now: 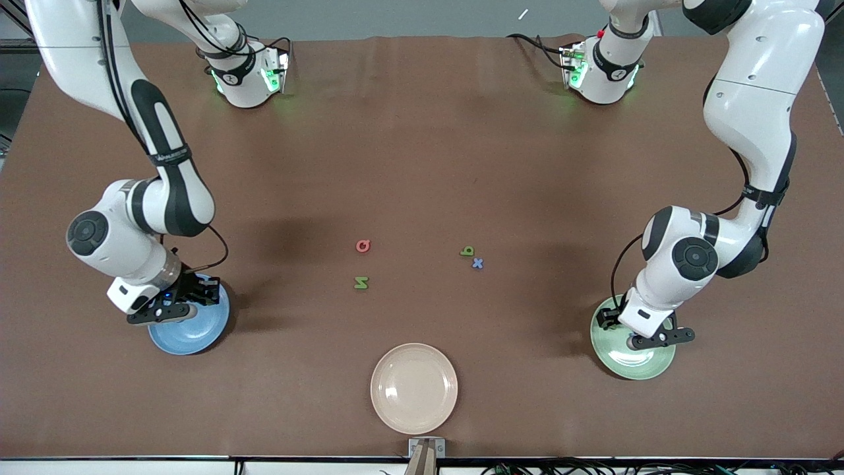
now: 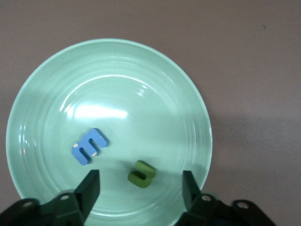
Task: Sort uppercase to blue plate, lowercase to green plate
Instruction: 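Release the letters onto the plates and reach both grippers toward remaining letters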
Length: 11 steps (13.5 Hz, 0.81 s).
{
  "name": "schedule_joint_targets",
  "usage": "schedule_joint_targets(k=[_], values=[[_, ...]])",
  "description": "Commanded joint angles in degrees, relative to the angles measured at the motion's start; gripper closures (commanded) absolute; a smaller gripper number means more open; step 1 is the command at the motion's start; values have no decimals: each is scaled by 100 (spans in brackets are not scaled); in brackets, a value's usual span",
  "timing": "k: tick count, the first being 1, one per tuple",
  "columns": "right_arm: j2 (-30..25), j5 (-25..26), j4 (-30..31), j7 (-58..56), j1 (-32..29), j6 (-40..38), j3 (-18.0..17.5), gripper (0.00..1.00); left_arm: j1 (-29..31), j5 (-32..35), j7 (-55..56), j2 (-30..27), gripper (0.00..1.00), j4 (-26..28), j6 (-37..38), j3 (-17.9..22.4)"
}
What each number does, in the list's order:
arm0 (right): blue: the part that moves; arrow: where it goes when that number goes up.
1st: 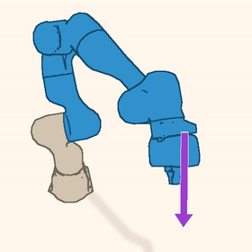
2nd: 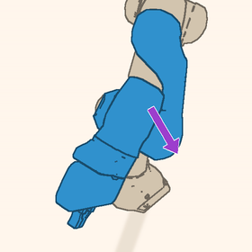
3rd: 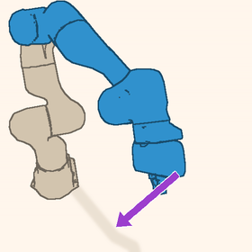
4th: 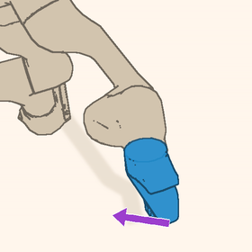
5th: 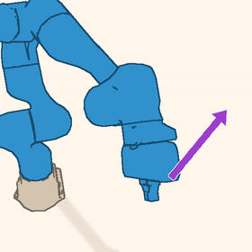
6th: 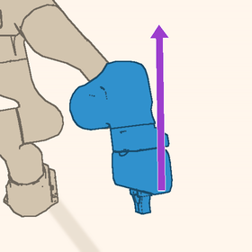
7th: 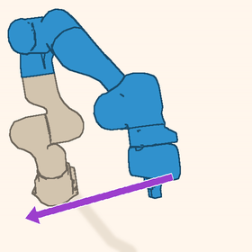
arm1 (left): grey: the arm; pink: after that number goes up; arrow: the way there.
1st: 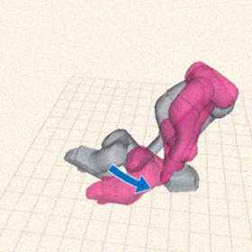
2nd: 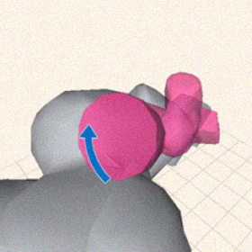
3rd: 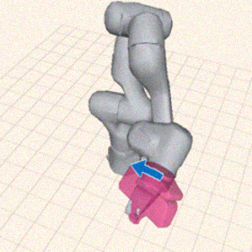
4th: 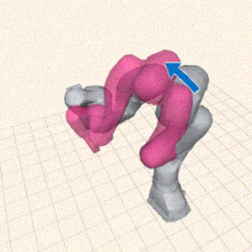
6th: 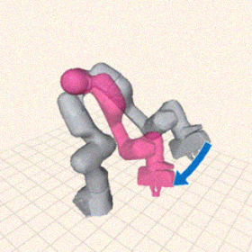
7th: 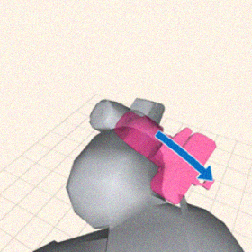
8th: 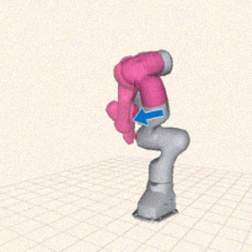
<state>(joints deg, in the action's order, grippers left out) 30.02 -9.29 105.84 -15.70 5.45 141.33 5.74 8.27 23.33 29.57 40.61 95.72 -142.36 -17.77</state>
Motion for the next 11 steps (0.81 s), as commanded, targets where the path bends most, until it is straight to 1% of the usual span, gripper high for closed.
schedule_joint_targets(k=[1, 2, 3, 4, 5, 6, 8, 9, 11], values=[[539, 15, -519, -345, -245, 0, -90, 88, -159, 85, 205, -185, 2, -18, 365, -112], [619, 15, -573, -346, -263, 9, -90, 75, -255, 84, 433, -193, 4, -19, 401, -200], [637, 15, -573, -337, -264, 26, -90, 60, -430, 76, 661, -185, 6, -19, 437, -227], [637, 15, -573, -337, -264, 26, -90, 41, -641, 67, 881, -185, 8, -19, 454, -227], [637, 15, -573, -328, -255, 26, -99, 28, -826, 67, 1136, -185, 9, -27, 455, -227], [637, 6, -564, -319, -229, 9, -99, 24, -984, 76, 1312, -185, 10, -27, 455, -227], [567, 6, -556, -249, -106, -79, -99, 23, -1265, 146, 1288, -159, 11, -27, 455, -227], [480, -12, -556, -136, 8, -349, -108, 23, -1397, 137, 1314, -141, 12, -36, 455, -227], [304, -21, -564, 600, 306, -956, -125, 23, -1539, 128, 1349, -115, 16, -1, 455, -236]])
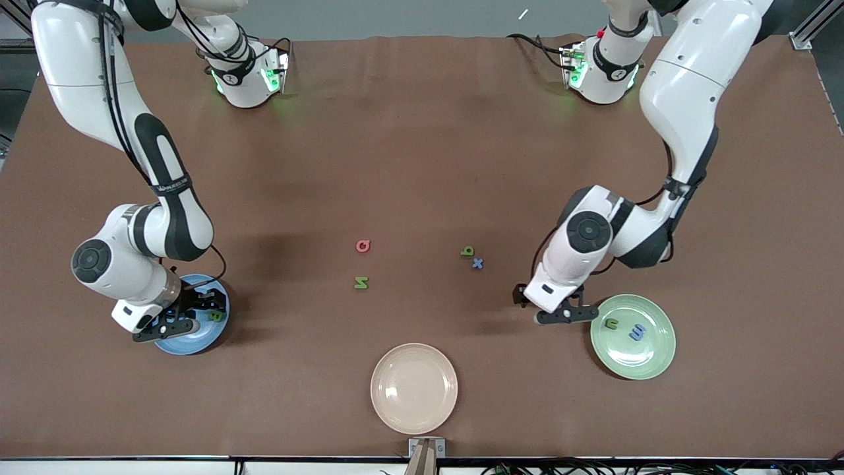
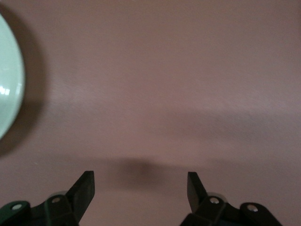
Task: Sort uppercase to blue plate, lowercase to green plate
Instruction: 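Release the letters onto the plates and reach both grippers toward remaining letters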
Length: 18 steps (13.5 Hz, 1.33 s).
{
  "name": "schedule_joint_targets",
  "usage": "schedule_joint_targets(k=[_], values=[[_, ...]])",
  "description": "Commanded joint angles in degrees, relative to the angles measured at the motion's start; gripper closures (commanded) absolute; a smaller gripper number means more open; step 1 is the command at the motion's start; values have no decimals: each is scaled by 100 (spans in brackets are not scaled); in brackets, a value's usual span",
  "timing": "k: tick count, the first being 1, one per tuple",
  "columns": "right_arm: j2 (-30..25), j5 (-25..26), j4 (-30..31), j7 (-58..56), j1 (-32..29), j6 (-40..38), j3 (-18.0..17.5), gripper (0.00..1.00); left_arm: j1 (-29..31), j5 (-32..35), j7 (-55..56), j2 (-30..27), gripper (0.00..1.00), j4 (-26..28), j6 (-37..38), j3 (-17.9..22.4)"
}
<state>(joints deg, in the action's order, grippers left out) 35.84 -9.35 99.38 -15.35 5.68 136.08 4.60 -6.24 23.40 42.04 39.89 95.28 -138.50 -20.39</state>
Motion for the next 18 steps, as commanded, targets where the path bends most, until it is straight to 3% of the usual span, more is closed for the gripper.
schedule_joint_targets(k=[1, 4, 10, 14, 18], values=[[-358, -14, 99, 908, 484, -607, -11, 23, -193, 104, 112, -34, 17, 60, 69, 27], [-499, -49, 222, 1796, 1047, -881, -29, 23, -518, 86, 121, 45, 22, 113, 69, 27], [-605, -67, 582, 4406, 2489, -715, -20, 23, -896, 24, 164, 273, 29, 87, 7, 18], [-552, -67, 1083, 5207, 3052, 259, -29, 23, -1090, 33, 437, 379, 29, 43, -37, 18], [-465, -58, 1119, 5516, 3237, 515, -20, 23, -1134, 24, 525, 397, 32, 122, -28, 18]])
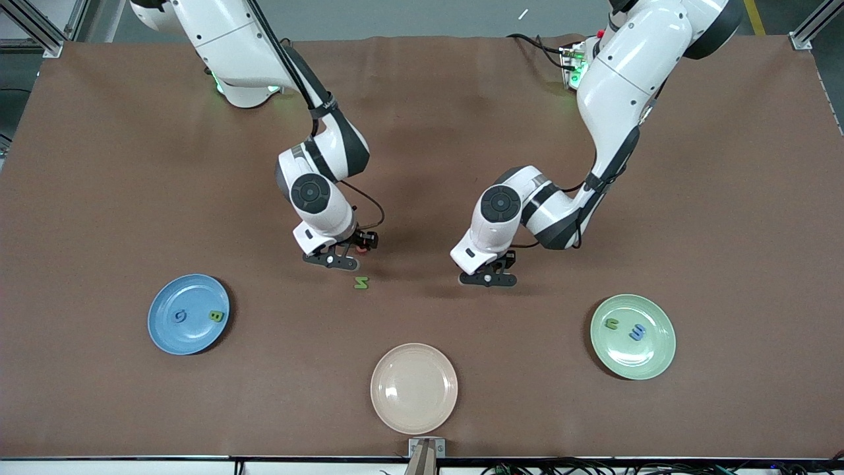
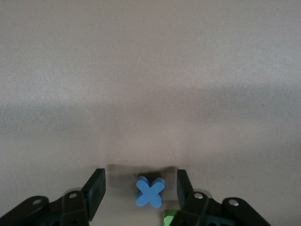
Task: Sort uppercase to blue plate, lowercase to green plate
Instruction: 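Grasp the blue x with the left gripper while the right gripper grasps pink a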
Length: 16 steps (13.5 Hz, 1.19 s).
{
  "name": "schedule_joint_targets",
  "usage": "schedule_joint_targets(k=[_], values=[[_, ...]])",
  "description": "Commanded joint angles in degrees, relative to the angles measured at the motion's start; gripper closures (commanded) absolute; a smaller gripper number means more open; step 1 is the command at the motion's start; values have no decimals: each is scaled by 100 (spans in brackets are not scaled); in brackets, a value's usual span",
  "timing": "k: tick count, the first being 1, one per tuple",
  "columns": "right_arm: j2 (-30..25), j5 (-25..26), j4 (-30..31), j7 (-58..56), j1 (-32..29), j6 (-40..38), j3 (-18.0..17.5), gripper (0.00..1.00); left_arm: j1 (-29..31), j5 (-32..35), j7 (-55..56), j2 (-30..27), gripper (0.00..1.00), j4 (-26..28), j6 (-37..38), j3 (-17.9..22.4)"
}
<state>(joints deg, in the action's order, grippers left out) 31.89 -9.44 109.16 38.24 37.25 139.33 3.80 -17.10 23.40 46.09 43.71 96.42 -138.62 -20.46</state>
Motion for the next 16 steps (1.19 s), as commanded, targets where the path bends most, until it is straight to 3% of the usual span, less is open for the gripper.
schedule_joint_targets(k=[1, 7, 9, 14, 16], values=[[-16, -58, 141, 166, 107, 260, 60, 23, -48, 25, 128, 32, 35, 8, -16, 24], [186, -50, 141, 166, 116, 524, 60, 23, -136, 25, 418, 6, 42, 148, 45, 24], [195, -50, 176, 166, 151, 568, 60, 26, -127, 33, 418, -3, 53, 210, 45, 24], [186, -50, 229, 175, 230, 569, 60, 56, -22, 42, 348, -20, 97, 149, 45, 33], [186, -50, 246, 175, 239, 560, 60, 69, 92, 77, 348, -64, 98, 53, 45, 59]])
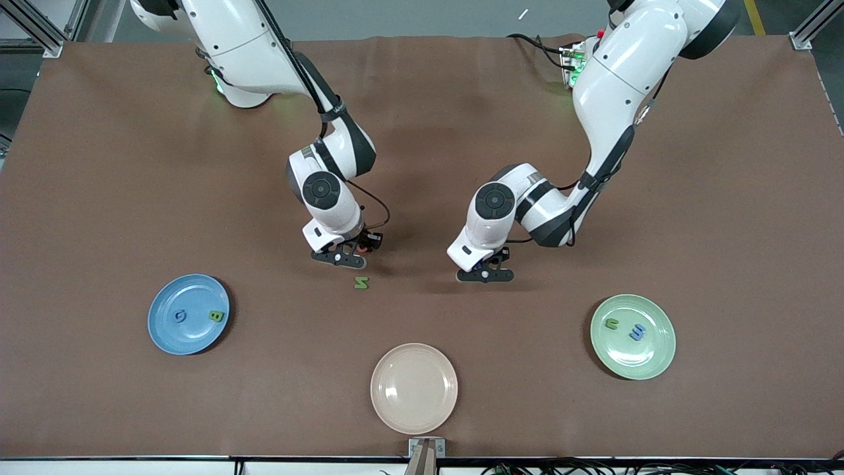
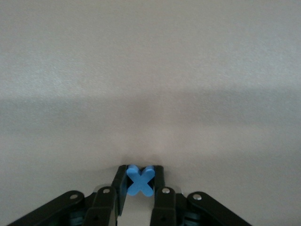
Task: Sort uppercase to blue plate, lowercase to green plate
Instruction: 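Grasp the blue x with the left gripper while the right gripper grasps pink a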
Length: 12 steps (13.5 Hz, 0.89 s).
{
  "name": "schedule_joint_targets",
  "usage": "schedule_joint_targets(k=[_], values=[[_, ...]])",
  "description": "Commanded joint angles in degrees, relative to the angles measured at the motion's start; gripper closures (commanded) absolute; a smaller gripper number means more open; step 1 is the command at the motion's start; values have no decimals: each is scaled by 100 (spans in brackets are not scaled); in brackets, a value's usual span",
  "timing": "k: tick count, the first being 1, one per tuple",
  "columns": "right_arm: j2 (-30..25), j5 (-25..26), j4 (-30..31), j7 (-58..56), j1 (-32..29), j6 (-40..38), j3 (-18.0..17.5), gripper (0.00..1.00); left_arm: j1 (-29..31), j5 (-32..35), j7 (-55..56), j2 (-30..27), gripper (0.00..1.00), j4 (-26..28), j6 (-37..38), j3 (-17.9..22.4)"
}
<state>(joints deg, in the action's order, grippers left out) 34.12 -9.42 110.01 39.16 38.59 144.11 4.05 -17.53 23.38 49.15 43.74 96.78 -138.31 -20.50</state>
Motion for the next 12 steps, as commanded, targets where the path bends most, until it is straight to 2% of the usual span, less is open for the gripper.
schedule_joint_targets(k=[1, 3, 6, 8, 10, 12], values=[[-37, -51, 161, 83, 96, 74, 35, 76, 197, 87, 33, -146, 98, -27, 14, 81], [-46, -51, 143, 74, 96, 47, 35, 87, 478, 131, -11, -234, 98, -123, 14, 90], [-89, -7, 65, -13, -1, 12, 96, 93, 925, 122, -501, -243, 99, -439, 23, 107], [-124, 72, -111, -327, -115, -110, 350, 95, 1330, 122, -800, -235, 99, -598, 23, 98], [-151, 72, -330, -960, -168, -443, 780, 95, 1629, 122, -1117, -217, 99, -756, 23, 98], [-142, 72, -567, -1540, -308, -611, 974, 95, 1832, 114, -1468, -173, 99, -958, 23, 107]])
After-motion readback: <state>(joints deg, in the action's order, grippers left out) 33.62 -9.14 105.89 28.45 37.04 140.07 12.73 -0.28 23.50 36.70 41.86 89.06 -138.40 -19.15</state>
